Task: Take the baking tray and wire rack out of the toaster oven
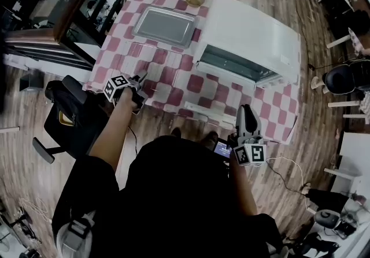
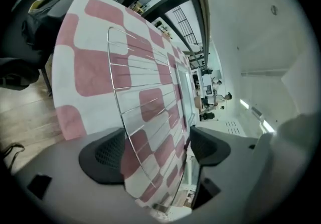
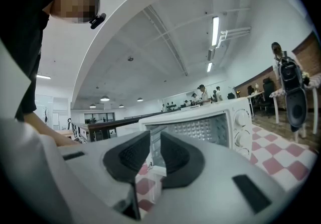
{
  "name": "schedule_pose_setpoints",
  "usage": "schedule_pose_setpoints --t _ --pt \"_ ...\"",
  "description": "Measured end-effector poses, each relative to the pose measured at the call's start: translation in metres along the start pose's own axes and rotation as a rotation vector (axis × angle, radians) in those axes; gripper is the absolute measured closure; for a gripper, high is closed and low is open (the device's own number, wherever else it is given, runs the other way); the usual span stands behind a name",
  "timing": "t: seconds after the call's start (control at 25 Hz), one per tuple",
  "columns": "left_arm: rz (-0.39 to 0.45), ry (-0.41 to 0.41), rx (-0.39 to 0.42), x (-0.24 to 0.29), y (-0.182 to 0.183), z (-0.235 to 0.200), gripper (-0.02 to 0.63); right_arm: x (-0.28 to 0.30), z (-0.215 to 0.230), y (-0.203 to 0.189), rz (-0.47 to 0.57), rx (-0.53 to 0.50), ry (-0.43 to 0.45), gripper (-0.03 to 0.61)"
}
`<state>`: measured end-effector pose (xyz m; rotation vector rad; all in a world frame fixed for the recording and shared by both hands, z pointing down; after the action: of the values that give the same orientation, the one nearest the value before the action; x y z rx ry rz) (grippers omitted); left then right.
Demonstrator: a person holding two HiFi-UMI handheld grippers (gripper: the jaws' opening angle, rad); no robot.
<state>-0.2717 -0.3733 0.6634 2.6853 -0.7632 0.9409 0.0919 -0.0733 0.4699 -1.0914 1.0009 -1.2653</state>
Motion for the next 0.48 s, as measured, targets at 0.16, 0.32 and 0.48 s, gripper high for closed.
schedule_pose_setpoints --t 0.16,0.32,0.48 --pt "0.009 -0.039 -0.028 -0.019 -0.011 -0.008 0.229 -0.004 0.001 -0.002 0.003 0.001 -0.017 0.511" --pt "0.003 -0.241 0.002 -0.037 -0.021 0.007 0.232 -0.010 0.004 -0.003 -0.004 -0.010 -0.033 0.511" --pt "0.034 -0.687 0.060 -0.062 -0.035 0.064 0.241 -0.016 0.005 0.001 -0.009 -0.029 -0.048 0.511"
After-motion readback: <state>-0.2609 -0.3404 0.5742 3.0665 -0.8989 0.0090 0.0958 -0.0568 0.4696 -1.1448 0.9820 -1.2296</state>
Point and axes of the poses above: the fingertips, and each gripper's own axes: x forward along the fingers, z to its right, y out of its top, the point moved 8 cm from there along -x, backward along the fingers, and after that the axes turned 1 degree about -z, right-handed, at the moved point
